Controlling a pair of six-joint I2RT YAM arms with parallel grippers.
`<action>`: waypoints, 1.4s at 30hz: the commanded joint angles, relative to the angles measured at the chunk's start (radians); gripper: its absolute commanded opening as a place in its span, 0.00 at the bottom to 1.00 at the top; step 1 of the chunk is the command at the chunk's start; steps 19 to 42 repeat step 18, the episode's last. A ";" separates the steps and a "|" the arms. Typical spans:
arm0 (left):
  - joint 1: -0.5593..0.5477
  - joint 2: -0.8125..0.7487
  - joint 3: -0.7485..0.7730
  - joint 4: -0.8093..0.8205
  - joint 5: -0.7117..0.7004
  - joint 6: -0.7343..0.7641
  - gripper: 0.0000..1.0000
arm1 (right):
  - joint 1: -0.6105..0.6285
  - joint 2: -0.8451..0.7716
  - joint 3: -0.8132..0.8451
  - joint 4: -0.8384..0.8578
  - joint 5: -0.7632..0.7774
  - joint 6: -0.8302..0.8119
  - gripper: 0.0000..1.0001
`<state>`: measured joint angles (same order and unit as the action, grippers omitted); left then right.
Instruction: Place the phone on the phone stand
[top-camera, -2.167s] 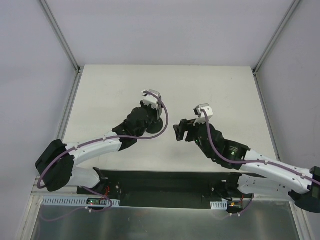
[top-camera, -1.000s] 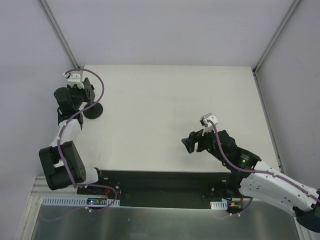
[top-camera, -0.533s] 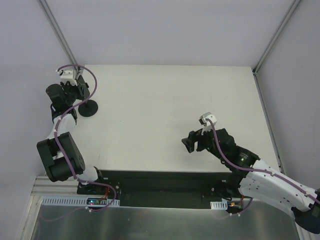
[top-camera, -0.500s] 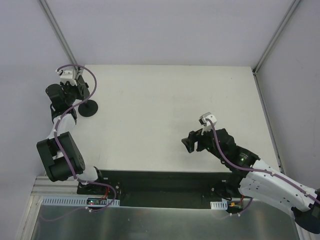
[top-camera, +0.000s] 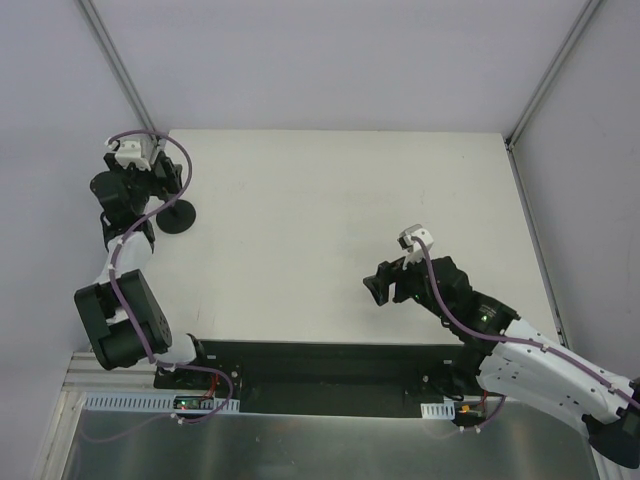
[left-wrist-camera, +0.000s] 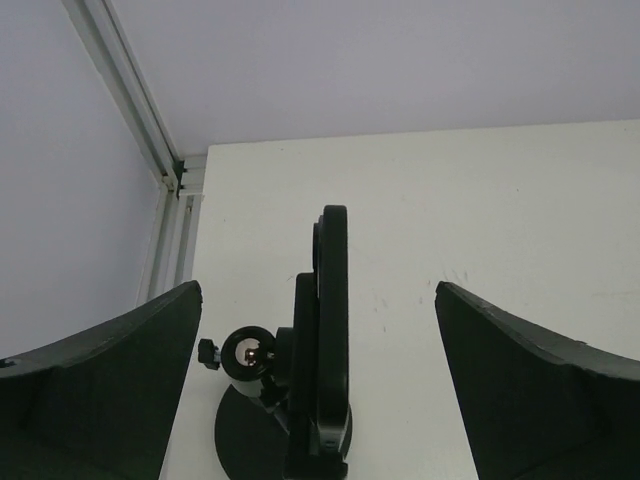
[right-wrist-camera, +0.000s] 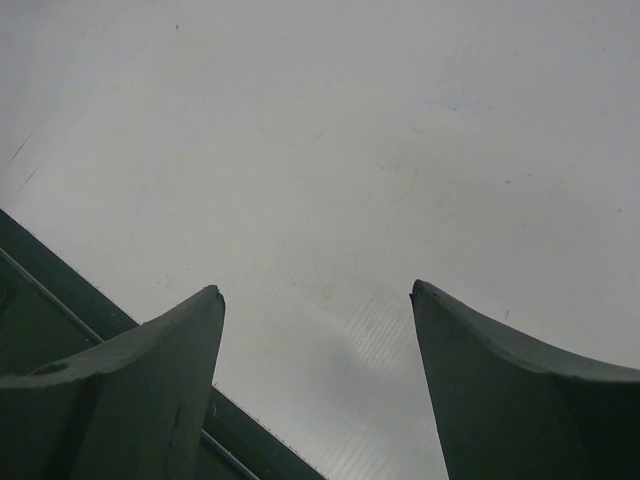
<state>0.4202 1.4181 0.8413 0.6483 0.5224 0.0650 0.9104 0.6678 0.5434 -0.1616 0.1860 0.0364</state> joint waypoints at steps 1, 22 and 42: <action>0.005 -0.120 -0.024 0.109 -0.022 -0.095 0.99 | -0.007 0.007 0.021 0.013 0.006 -0.001 0.79; -0.362 -0.453 0.456 -0.314 0.068 -0.485 0.99 | -0.019 -0.112 0.634 -0.368 0.559 -0.341 0.96; -0.362 -0.453 0.456 -0.314 0.068 -0.485 0.99 | -0.019 -0.112 0.634 -0.368 0.559 -0.341 0.96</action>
